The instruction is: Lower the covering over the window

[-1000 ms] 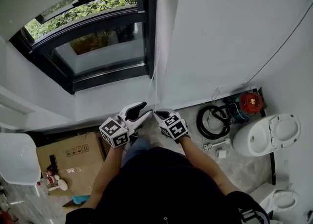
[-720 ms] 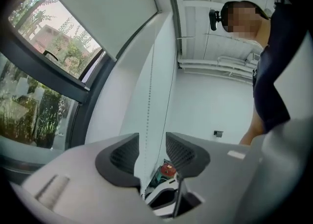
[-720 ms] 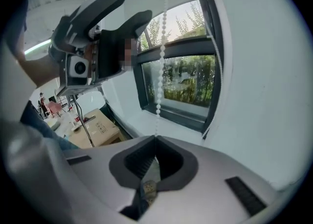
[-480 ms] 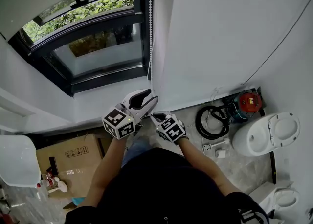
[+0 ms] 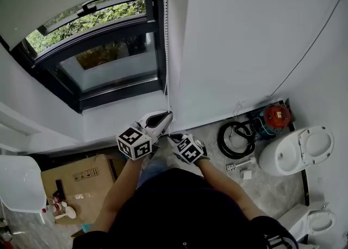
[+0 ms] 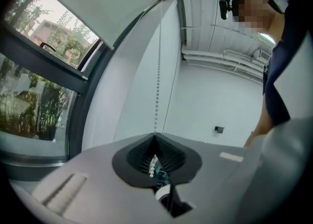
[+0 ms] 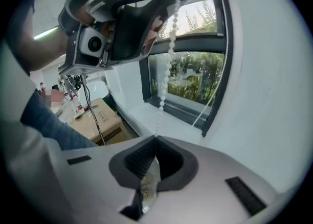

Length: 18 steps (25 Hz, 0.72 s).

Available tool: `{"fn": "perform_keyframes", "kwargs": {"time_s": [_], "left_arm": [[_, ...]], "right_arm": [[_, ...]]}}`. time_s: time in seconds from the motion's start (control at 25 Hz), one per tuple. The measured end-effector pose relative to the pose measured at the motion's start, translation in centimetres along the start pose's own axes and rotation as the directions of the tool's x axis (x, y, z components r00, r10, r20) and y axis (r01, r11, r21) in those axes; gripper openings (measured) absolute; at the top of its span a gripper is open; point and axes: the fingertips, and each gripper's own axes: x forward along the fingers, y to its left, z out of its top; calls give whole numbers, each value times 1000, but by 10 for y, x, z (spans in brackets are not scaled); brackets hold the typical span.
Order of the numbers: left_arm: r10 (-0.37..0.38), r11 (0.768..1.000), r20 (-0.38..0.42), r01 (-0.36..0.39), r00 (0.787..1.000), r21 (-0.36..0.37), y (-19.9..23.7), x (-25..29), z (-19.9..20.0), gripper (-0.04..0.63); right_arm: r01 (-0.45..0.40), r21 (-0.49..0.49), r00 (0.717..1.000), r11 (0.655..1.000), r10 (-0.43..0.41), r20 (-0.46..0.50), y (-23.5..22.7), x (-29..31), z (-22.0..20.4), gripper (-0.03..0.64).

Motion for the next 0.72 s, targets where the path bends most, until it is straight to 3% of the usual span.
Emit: {"fn": "perform_keyframes", "kwargs": {"time_s": [0.56, 0.72], "left_arm": [[-30, 995, -54, 25, 998, -92, 0, 1, -51, 12], [-32, 995, -55, 27, 998, -94, 1, 4, -52, 11]], "right_arm": [[-113, -1, 973, 994, 110, -200, 21, 16, -52, 14], [-89, 63, 985, 994, 97, -140, 16, 11, -42, 14]]}}
